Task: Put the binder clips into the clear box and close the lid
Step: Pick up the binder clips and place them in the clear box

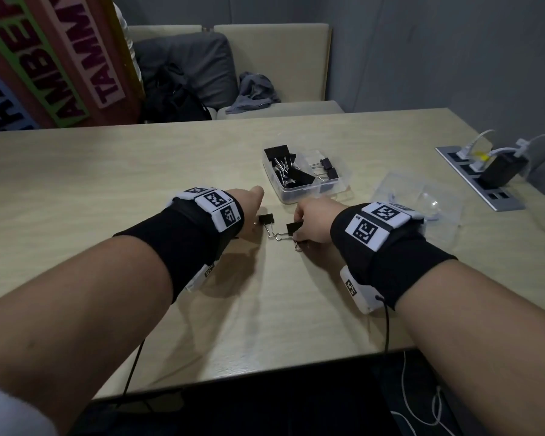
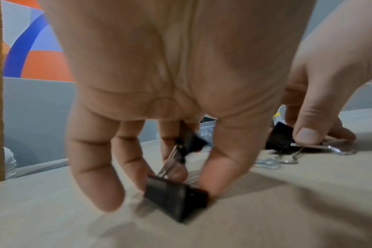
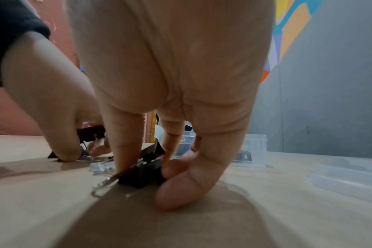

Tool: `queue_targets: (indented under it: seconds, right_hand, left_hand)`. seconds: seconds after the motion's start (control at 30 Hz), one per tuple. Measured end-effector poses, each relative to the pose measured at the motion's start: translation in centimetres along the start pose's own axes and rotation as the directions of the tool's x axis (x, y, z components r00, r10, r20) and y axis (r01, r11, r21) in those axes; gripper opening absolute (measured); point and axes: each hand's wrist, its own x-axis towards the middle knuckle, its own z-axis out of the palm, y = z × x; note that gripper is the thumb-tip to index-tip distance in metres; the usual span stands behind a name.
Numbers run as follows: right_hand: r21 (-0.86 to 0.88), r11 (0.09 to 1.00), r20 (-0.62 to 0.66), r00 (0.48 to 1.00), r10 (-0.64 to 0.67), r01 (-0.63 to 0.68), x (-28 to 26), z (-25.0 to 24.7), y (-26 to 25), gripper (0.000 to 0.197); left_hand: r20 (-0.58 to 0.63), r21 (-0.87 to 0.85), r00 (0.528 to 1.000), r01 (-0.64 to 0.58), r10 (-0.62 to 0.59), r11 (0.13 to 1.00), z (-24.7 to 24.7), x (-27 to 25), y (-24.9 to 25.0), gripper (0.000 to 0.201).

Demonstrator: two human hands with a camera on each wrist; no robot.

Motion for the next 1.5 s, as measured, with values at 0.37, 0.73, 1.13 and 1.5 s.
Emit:
queue_targets:
  seconds: [0.37,0.73,1.13,1.5]
  right_hand:
    - [0.058,0.997,-0.046,0.998,0.051,-0.048,0.3,-0.3,1.3,0.034]
    - [0.545,0.838,-0.285,0.938,0.198,-0.011,0.9,-5.8,4.7,0.022]
    - [0.332,0.942,-0.395,0.902,0.174,-0.036,3.8,-5.1,6.5,0.037]
    - [0.052,0.999,-0.201,0.98,-0.005,0.015,-0.6,-1.9,3.2,0.053]
  left_hand:
    - [0.086,0.252,0.996,-0.049,0.028,0.966,-1.8,-0.1,0.8,0.029]
    - [-0.333,-0.264,0.942,-0.139,0.045,0.955,-7.7,2.0,1.6,0.02]
    - [-0.296,-0.399,0.952,-0.193,0.073,0.896,-9.1,6.9,5.6,0.034]
    - [-0.048,0.063,0.991,-0.125,0.128,0.99,-6.4,0.7,3.1,0.03]
